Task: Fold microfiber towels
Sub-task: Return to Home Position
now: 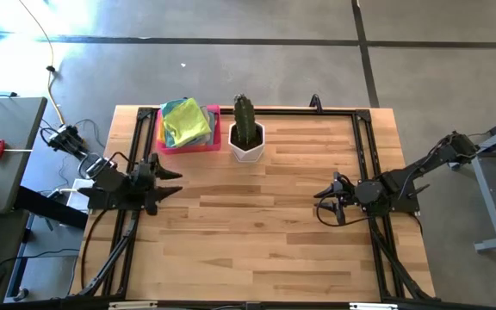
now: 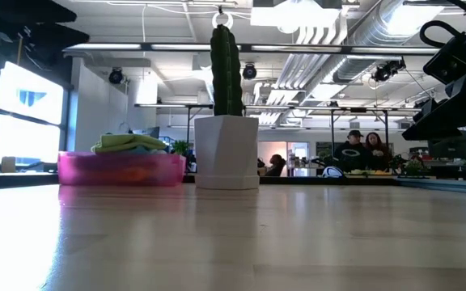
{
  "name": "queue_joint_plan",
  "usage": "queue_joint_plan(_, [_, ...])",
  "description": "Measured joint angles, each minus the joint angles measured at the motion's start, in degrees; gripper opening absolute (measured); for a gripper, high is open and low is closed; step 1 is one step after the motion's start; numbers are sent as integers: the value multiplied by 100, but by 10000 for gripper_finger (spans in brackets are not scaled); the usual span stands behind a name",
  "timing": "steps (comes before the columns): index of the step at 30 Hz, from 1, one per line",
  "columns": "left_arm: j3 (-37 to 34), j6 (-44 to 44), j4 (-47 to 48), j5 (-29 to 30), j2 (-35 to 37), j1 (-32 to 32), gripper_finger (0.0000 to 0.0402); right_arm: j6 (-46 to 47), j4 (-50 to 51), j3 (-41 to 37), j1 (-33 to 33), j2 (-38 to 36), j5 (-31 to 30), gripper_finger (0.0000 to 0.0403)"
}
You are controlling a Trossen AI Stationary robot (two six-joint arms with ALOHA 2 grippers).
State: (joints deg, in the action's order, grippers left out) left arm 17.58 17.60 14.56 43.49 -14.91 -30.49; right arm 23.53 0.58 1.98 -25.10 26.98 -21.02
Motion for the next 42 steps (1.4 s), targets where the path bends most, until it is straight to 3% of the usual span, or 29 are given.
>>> queue_joint_plan(4, [-432,-569,-543,-122,438,-175,188,0,0,0,2,0,0,138])
queue_joint_plan(12, [-1055,-178,-711,-667,1010,-321,188,0,0,0,0,0,0,138])
queue_joint_plan(18, [-1704,-455,-2220,-539,1118,-338,188,2,0,0,0,0,0,138])
queue_joint_plan(35, [-1676,-1779,-2137,-505,1110,-336,188,0,2,0,0,0,0,138])
queue_joint_plan(42, [-1676,-2722,-2081,151,1110,-163,188,1,2,0,0,0,0,138])
